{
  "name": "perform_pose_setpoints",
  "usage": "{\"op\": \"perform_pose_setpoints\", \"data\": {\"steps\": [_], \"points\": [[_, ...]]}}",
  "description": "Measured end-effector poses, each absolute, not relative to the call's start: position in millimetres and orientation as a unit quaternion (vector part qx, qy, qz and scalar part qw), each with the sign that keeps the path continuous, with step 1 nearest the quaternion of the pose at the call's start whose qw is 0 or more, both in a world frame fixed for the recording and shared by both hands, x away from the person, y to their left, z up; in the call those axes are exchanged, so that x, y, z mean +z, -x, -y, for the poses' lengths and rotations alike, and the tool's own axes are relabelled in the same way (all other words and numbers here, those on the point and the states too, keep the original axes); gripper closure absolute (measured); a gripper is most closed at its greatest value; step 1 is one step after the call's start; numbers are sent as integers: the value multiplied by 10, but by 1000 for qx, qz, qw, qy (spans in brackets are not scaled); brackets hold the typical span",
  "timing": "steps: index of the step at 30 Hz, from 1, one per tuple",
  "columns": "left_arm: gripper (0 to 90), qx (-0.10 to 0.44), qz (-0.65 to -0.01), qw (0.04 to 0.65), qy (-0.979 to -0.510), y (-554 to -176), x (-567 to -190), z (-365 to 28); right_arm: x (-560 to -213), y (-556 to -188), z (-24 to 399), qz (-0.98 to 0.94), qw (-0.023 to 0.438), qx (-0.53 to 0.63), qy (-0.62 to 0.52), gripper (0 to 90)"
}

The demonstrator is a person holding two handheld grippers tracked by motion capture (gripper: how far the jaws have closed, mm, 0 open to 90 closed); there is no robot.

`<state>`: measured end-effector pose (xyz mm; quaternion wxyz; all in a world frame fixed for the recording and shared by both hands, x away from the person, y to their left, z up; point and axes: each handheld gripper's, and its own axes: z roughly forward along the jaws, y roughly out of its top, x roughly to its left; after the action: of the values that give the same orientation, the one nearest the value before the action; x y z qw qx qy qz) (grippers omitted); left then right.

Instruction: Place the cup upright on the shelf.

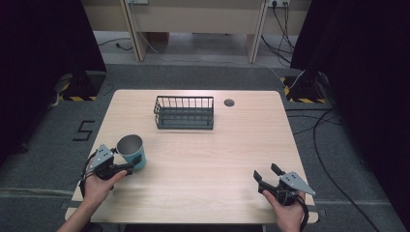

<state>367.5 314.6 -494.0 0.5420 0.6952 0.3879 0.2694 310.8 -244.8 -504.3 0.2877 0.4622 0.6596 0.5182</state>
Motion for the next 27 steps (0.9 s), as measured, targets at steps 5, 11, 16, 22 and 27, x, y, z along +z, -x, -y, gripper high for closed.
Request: {"op": "perform_pose_setpoints", "data": {"steps": [5,11,16,22,27], "points": [[162,271,-384,546,-693,-3710,-4869,-3135,-5045,-3113,2448,-659,290,518,-461,244],[162,274,-382,551,-690,-3753,-4808,-3129,-5042,-3109,2450,-656,291,520,-463,247],[162,276,-378,552,-690,-3787,-4767,-3113,-5043,-3111,2454,-656,293,519,-463,248],[163,277,-373,556,-690,-3862,-4694,-3080,-5047,-3116,2454,-654,292,521,-464,250],[163,279,-371,558,-688,-3915,-4645,-3055,-5050,-3115,2459,-653,291,521,-466,251]]}}
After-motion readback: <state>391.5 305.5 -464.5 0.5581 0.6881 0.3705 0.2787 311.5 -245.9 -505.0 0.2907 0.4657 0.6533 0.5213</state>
